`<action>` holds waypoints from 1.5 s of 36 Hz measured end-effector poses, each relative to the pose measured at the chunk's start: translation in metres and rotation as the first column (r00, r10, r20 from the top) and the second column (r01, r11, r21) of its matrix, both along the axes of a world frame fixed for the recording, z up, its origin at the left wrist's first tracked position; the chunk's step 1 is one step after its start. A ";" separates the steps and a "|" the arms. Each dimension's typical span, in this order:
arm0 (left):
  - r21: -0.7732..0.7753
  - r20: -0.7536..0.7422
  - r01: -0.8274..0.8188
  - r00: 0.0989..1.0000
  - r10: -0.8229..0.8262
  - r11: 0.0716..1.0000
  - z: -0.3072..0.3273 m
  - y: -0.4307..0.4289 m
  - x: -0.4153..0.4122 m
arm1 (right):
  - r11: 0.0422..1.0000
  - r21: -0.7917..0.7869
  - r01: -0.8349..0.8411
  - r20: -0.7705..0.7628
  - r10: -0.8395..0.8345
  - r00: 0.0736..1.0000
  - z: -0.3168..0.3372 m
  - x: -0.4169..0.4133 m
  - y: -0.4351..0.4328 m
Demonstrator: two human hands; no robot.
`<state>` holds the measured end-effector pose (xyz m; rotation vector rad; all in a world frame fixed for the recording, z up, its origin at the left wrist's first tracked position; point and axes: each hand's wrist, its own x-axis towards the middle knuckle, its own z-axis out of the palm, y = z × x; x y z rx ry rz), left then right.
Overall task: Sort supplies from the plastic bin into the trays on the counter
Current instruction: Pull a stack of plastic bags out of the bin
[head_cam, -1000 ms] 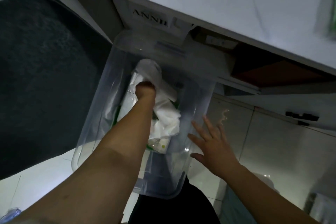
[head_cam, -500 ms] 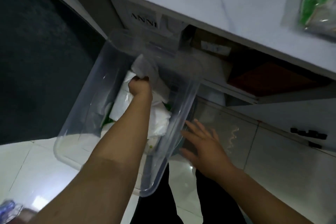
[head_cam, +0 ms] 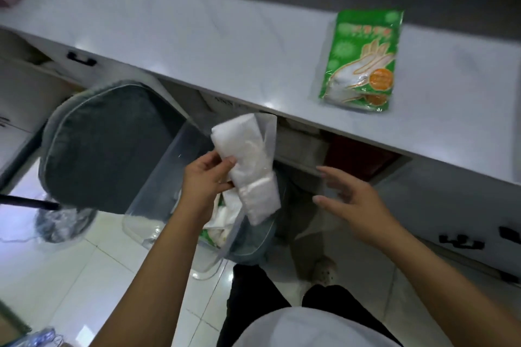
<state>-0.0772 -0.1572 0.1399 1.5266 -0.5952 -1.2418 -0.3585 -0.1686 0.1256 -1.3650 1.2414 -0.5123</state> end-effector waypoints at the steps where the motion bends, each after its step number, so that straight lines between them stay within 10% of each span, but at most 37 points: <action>1: 0.001 -0.022 0.017 1.000 -0.017 1.000 0.009 0.003 -0.009 | 1.000 0.003 -0.002 0.023 0.002 1.000 0.006 -0.003 0.000; 12: -0.009 -0.226 0.231 0.947 -0.227 0.973 0.048 0.017 -0.104 | 0.997 0.044 0.056 0.239 -0.065 0.969 0.040 -0.043 0.020; 26: -0.010 -0.106 0.474 0.875 -0.472 0.880 0.048 -0.049 -0.166 | 0.865 0.220 0.451 0.309 -0.500 0.809 0.035 -0.120 -0.006; 36: 0.146 0.418 0.367 0.819 -0.394 0.919 0.028 -0.194 -0.152 | 0.712 0.223 0.666 0.085 -0.695 0.714 0.040 -0.157 -0.102; 54: 0.396 0.066 0.527 0.801 -0.595 0.752 0.026 -0.302 -0.162 | 0.707 0.097 0.700 -0.246 -0.665 0.705 0.014 -0.156 -0.174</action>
